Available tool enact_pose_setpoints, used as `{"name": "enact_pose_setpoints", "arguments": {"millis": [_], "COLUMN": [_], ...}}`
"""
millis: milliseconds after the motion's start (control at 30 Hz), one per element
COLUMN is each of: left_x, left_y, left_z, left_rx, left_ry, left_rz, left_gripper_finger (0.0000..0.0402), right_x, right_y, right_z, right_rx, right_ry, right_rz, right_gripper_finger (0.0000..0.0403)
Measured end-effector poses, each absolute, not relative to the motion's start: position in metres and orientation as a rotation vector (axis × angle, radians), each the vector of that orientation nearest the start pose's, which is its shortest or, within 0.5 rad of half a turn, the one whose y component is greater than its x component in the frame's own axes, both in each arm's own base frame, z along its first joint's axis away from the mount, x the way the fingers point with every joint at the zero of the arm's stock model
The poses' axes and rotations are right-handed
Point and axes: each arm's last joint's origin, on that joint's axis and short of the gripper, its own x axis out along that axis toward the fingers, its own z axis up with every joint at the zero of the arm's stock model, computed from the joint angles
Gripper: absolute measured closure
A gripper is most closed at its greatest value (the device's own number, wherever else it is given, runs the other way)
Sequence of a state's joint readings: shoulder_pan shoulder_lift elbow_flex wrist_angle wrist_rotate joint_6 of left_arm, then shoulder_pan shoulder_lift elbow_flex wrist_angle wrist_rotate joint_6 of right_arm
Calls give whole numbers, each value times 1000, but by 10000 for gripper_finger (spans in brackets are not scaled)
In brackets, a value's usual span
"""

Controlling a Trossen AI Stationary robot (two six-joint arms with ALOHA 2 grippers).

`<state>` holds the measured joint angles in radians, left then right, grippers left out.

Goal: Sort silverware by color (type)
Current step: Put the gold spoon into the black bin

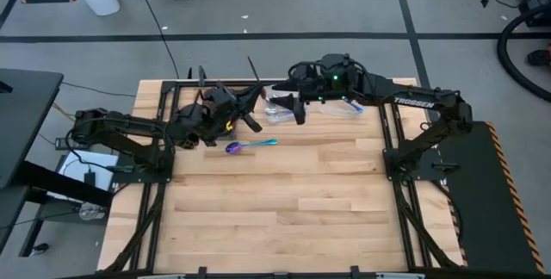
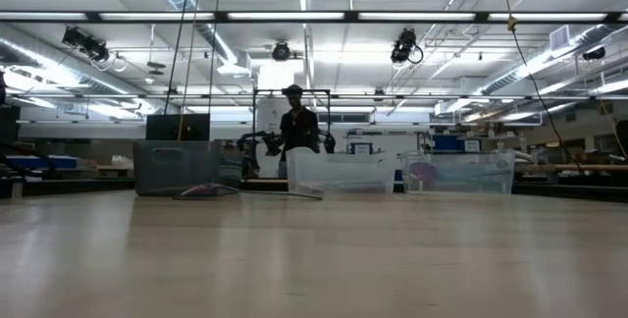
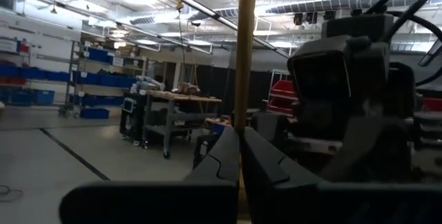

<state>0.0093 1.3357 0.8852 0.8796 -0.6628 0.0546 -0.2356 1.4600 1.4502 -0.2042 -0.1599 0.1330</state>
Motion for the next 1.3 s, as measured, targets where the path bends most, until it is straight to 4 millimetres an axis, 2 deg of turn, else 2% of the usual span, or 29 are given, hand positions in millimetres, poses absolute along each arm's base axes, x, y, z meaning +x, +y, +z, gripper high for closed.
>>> {"name": "enact_pose_setpoints", "arguments": {"millis": [167, 300, 600, 1033, 1300], "left_x": [287, 288, 288, 288, 289], "left_y": [20, 17, 16, 16, 12], "left_z": [346, 346, 346, 346, 344], "left_rx": [-80, -79, -81, -81, -98], "left_ry": [-403, -401, -395, -396, -381], "left_rz": [657, 646, 637, 630, 604], "left_gripper_finger": [393, 393, 393, 389, 329], "right_x": [338, 344, 353, 353, 352], "right_y": [-67, -70, -76, -78, -78], "right_z": [398, 392, 390, 391, 390], "right_rx": [138, 129, 66, 50, 50], "right_ry": [163, 165, 119, 111, 117], "right_rz": [-93, -142, -128, -111, -99], "right_gripper_finger": [169, 162, 176, 256, 330]}}
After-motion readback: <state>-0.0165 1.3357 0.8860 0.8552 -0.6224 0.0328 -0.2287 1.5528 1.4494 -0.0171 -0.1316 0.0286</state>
